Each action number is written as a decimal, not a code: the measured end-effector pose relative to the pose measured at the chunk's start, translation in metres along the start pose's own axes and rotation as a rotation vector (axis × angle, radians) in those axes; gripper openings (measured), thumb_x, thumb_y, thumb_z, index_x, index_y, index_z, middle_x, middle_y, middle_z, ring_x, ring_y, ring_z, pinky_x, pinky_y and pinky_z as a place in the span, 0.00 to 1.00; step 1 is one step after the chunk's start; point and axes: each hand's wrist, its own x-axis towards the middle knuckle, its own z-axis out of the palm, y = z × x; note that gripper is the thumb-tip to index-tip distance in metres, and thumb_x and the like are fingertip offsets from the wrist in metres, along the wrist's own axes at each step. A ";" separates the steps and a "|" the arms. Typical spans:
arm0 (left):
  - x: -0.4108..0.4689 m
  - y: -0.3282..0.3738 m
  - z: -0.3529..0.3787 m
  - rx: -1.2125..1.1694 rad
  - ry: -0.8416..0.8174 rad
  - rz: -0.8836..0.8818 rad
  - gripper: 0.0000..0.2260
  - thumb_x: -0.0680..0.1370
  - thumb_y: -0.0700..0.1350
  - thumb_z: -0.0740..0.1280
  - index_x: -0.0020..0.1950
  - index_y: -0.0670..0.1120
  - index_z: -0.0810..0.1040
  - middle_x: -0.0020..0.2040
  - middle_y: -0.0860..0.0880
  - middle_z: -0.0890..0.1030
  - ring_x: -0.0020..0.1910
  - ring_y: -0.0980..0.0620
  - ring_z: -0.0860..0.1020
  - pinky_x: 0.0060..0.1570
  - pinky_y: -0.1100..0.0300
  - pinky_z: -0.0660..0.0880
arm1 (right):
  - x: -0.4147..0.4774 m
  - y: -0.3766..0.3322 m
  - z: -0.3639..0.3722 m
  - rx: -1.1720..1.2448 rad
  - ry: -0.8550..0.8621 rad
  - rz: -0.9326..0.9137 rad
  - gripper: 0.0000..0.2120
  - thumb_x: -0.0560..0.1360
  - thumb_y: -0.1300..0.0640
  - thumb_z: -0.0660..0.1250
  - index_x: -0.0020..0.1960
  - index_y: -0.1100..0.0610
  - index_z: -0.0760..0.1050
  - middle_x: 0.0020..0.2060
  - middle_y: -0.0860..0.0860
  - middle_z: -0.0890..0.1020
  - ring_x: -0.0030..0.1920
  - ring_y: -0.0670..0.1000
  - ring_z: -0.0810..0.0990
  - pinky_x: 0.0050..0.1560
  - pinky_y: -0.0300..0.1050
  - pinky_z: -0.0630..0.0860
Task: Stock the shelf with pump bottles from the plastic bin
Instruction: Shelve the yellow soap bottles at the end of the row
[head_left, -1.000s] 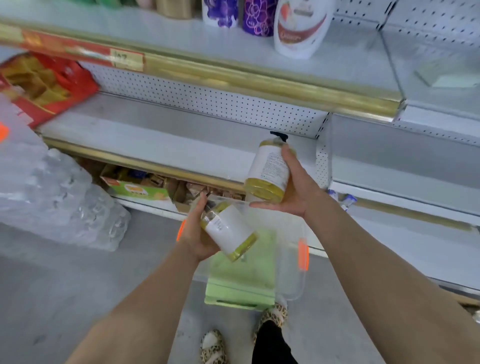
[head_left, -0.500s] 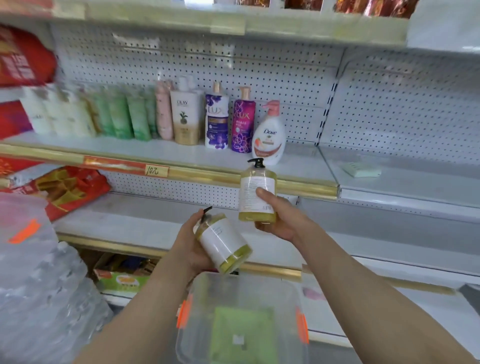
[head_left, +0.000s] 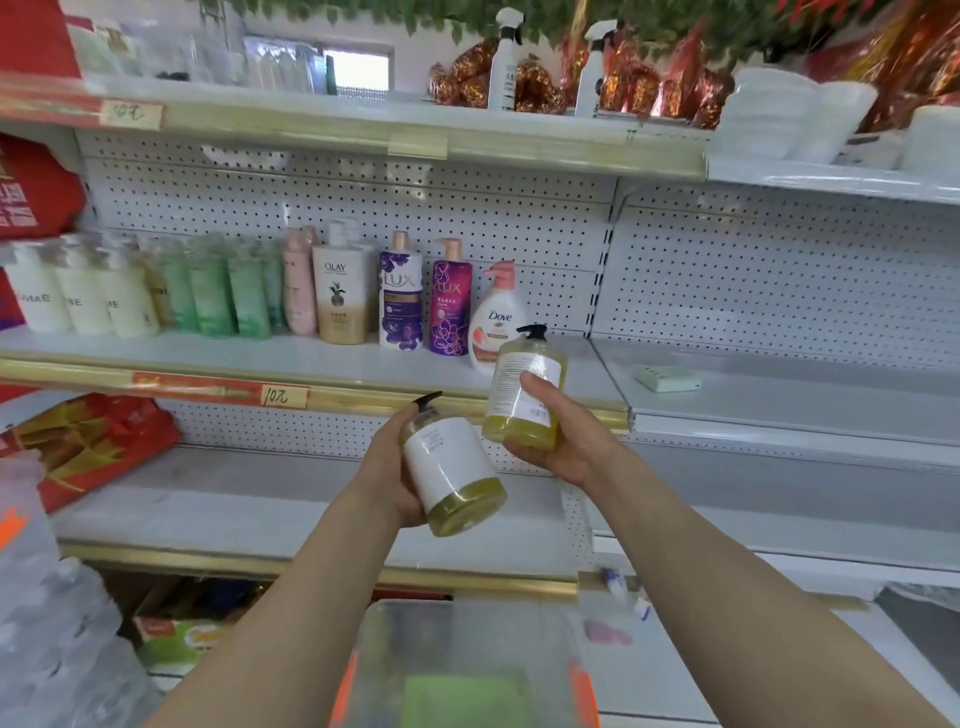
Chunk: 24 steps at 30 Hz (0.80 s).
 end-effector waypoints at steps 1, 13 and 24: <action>0.000 0.001 0.004 0.002 0.010 -0.013 0.14 0.71 0.56 0.74 0.44 0.46 0.84 0.39 0.46 0.83 0.38 0.43 0.82 0.48 0.47 0.79 | 0.001 -0.001 -0.003 0.023 0.004 -0.006 0.27 0.71 0.47 0.76 0.66 0.56 0.75 0.57 0.58 0.84 0.58 0.59 0.83 0.59 0.57 0.80; 0.004 0.011 0.032 0.024 -0.092 -0.016 0.29 0.70 0.69 0.68 0.55 0.44 0.81 0.52 0.38 0.85 0.53 0.37 0.82 0.60 0.36 0.73 | 0.022 -0.022 -0.011 0.224 0.011 0.008 0.25 0.70 0.52 0.77 0.64 0.58 0.75 0.53 0.59 0.85 0.55 0.59 0.85 0.55 0.57 0.82; 0.020 0.021 0.038 0.168 -0.115 0.205 0.29 0.70 0.49 0.77 0.68 0.44 0.75 0.61 0.40 0.82 0.59 0.40 0.81 0.58 0.39 0.77 | 0.042 -0.032 -0.023 0.373 0.015 -0.017 0.37 0.66 0.58 0.77 0.71 0.61 0.69 0.66 0.62 0.77 0.60 0.63 0.81 0.49 0.56 0.82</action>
